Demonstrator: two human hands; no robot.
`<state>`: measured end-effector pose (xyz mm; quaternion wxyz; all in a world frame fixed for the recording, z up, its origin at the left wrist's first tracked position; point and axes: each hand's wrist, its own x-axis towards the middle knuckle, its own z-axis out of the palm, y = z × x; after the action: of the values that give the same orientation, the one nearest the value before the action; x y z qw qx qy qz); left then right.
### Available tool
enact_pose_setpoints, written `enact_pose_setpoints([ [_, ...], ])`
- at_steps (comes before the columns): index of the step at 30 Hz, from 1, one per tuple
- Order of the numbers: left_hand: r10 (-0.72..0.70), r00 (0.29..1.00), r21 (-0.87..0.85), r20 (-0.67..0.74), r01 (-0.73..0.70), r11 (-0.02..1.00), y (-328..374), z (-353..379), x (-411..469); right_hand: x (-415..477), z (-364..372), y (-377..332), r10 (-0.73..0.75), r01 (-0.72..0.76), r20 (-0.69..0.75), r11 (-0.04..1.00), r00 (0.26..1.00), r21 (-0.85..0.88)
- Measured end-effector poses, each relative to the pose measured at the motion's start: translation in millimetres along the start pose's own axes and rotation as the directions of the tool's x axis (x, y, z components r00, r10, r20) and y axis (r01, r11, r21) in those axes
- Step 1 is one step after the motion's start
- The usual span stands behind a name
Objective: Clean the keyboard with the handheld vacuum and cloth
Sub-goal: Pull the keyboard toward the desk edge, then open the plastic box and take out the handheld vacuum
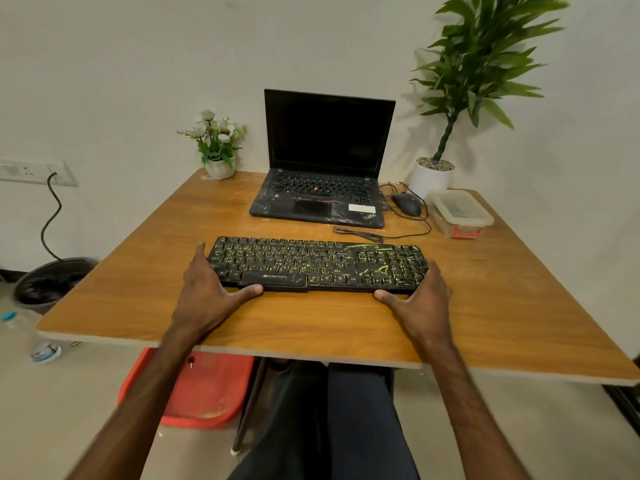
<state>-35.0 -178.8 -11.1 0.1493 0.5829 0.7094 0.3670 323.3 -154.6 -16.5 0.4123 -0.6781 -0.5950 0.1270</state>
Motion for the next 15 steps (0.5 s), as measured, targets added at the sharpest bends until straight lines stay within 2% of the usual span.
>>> enact_pose_setpoints([
  [3, 0.045, 0.999, 0.108, -0.001, -0.045, 0.993, -2.8, 4.4, 0.0, -4.6, 1.9, -1.5, 0.014, -0.007, 0.067, 0.995, 0.998, -0.101],
  [5, 0.167, 0.986, 0.259, -0.017, -0.157, 0.953, -4.0, 10.0, 1.2, -6.9, 5.4, -7.7, -0.072, 0.093, 0.096, 0.969, 0.993, -0.229],
  [7, 0.35, 0.937, 0.351, 0.011, -0.332, 0.876, 0.3, 17.9, 0.0, -8.8, 8.7, -15.8, -0.211, 0.245, 0.137, 0.914, 0.968, -0.324],
  [10, 0.542, 0.832, 0.352, 0.116, -0.545, 0.761, 18.0, 36.0, -7.1, -9.0, 12.6, -20.7, -0.286, 0.346, 0.206, 0.858, 0.936, -0.379],
  [15, 0.69, 0.696, 0.273, 0.198, -0.715, 0.644, 62.5, 81.3, -16.5, -6.8, 14.0, -17.4, -0.228, 0.292, 0.21, 0.884, 0.951, -0.364],
])
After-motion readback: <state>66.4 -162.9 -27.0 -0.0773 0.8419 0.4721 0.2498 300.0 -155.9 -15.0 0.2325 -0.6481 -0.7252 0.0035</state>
